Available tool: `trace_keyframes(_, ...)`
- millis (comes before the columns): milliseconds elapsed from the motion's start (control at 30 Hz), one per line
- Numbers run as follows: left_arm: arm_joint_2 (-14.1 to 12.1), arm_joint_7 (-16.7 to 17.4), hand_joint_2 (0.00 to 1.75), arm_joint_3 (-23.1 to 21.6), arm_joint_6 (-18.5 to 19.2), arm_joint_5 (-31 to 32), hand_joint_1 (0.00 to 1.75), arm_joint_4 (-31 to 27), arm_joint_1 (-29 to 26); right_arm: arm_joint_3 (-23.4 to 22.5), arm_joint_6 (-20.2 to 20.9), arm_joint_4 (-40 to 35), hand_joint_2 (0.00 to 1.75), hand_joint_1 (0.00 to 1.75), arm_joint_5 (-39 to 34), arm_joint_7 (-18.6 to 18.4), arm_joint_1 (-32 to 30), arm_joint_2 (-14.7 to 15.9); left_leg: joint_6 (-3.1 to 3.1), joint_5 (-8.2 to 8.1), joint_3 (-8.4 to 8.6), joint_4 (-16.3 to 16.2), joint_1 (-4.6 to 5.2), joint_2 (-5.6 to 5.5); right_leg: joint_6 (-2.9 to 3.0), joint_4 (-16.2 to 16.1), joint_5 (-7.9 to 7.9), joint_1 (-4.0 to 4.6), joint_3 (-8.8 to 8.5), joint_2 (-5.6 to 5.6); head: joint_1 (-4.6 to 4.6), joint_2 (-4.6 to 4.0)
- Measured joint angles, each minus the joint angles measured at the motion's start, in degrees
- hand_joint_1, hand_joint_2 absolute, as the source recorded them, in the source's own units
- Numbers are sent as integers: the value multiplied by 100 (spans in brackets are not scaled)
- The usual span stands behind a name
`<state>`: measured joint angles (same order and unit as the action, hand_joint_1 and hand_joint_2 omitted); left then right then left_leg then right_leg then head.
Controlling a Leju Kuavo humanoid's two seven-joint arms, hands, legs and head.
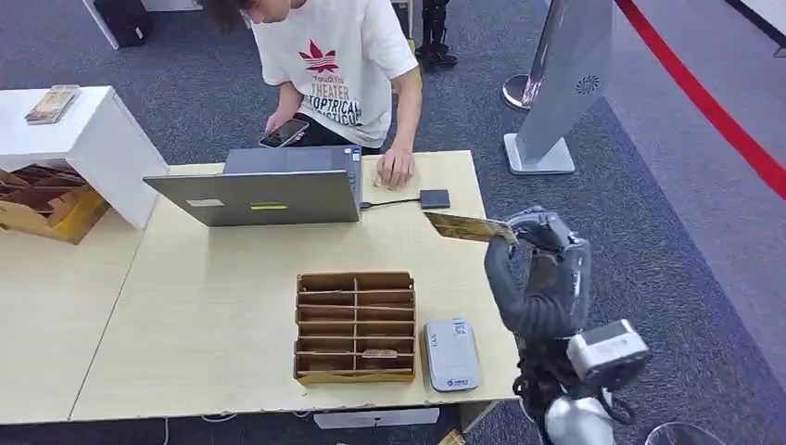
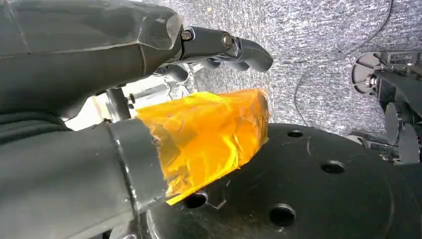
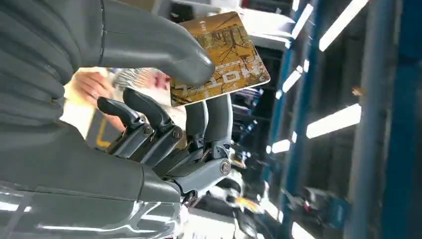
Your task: Pass the card to the sensor for recognition and then transmit it.
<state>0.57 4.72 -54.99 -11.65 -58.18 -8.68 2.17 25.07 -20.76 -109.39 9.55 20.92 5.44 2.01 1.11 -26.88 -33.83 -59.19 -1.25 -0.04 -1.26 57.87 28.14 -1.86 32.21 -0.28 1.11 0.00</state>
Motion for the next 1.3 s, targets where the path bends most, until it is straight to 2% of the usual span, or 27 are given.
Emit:
trace_keyframes(300,-2,9,0,0,39,-44,0,0,10,24,234,41,175,175,196,-170,98,0,0,0,-2,1,0,0,0,0,0,0,0,1,0,0)
trace_keyframes(433,-2,61,0,-52,66,29,0,0,24,158,297,367,175,175,582,-418,471,0,1,1,-1,1,0,2,1,2,-3,0,-1,3,0,0)
trace_keyframes(567,-11,105,0,-142,101,138,0,0,59,332,273,949,175,175,1122,-739,1087,-18,-2,8,-1,0,0,2,0,3,-8,0,-2,0,0,0)
trace_keyframes(700,-24,155,0,-269,114,258,0,0,115,501,96,1587,175,175,2090,-1135,1757,-105,1,10,-1,0,0,1,1,5,-10,0,-2,0,0,0)
trace_keyframes(1033,-66,302,0,-599,208,564,0,0,236,844,28,3231,175,175,3730,-1869,3307,-402,3,11,0,0,0,0,3,6,-12,0,0,1,0,0)
trace_keyframes(1300,-68,404,0,-813,243,686,0,0,354,1032,8,4396,175,175,4231,-2033,4011,-654,2,14,-1,-1,0,-2,3,6,-14,0,-1,-1,0,0)
